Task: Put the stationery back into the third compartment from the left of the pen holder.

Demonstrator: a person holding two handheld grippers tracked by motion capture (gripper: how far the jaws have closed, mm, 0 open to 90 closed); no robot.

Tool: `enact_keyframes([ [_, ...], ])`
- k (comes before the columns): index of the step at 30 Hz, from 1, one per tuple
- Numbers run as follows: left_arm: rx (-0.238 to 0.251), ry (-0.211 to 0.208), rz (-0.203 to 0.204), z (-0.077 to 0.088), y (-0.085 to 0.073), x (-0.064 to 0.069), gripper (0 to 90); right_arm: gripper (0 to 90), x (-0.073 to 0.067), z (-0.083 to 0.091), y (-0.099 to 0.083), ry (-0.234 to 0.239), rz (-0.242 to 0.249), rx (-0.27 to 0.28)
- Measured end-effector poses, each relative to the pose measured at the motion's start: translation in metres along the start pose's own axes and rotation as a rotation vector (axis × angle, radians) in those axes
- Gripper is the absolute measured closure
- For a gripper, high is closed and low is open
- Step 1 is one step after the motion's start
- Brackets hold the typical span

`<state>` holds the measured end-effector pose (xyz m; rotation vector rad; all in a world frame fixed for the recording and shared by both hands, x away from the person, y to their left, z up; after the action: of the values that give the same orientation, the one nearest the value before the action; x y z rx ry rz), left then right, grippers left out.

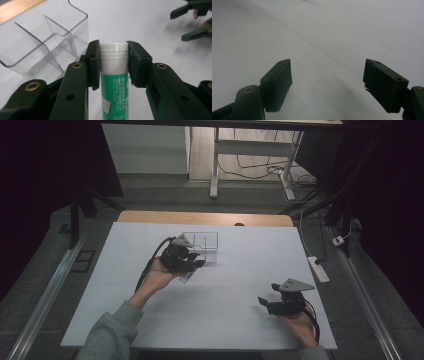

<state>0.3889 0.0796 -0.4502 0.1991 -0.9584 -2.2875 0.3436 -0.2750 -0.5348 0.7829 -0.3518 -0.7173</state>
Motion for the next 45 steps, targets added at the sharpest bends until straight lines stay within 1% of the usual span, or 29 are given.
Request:
enact_keyframes([
  [6, 0.036, 0.0, 0.007, 0.004, 0.005, -0.001, 64.2, 22.3, -0.001, 0.001, 0.0, 0.002, 0.002, 0.004],
  [9, 0.042, 0.005, 0.012, 0.006, 0.008, -0.002, 64.2, 22.5, -0.001, 0.002, 0.001, 0.002, 0.009, 0.014],
  [12, 0.055, -0.003, 0.007, 0.009, 0.011, 0.0, 64.2, 22.5, -0.001, 0.002, 0.001, 0.003, 0.005, 0.013],
  [25, 0.109, 0.017, -0.01, 0.018, 0.033, 0.001, 64.2, 22.5, -0.001, 0.002, 0.001, 0.002, 0.006, 0.011],
  [29, 0.118, 0.018, -0.005, 0.018, 0.038, -0.001, 64.2, 22.4, -0.001, 0.003, 0.001, -0.002, 0.01, 0.006],
  [31, 0.121, 0.011, 0.0, 0.018, 0.039, -0.003, 64.2, 22.5, -0.001, 0.002, 0.001, 0.003, 0.008, 0.009],
  [33, 0.125, 0.015, -0.003, 0.018, 0.041, -0.004, 64.2, 22.5, -0.001, 0.002, 0.001, 0.004, 0.007, 0.009],
  [37, 0.141, 0.01, 0.003, 0.018, 0.045, -0.008, 64.2, 22.4, -0.001, 0.002, 0.001, 0.003, 0.009, 0.009],
  [40, 0.146, 0.025, 0.0, 0.018, 0.049, -0.011, 64.2, 22.5, -0.001, 0.002, 0.001, 0.003, 0.009, 0.006],
  [42, 0.15, 0.03, 0.007, 0.018, 0.051, -0.014, 64.2, 22.5, -0.001, 0.002, 0.0, 0.001, 0.009, 0.004],
  [45, 0.155, 0.024, 0.028, 0.014, 0.054, -0.019, 64.2, 22.5, 0.0, 0.001, 0.001, 0.004, 0.006, 0.009],
])
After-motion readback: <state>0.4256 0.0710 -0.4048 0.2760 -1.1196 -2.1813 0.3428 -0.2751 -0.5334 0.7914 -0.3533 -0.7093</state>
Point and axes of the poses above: each handheld gripper's, and its own axes: z roughly backward along the jaws, y roughly out of its top, x roughly to its right, the point moved 3 cm from there along -z, roughly forward along the jaws, and after that the axes turned 6 degrees about -x, right-handed, at the moved point
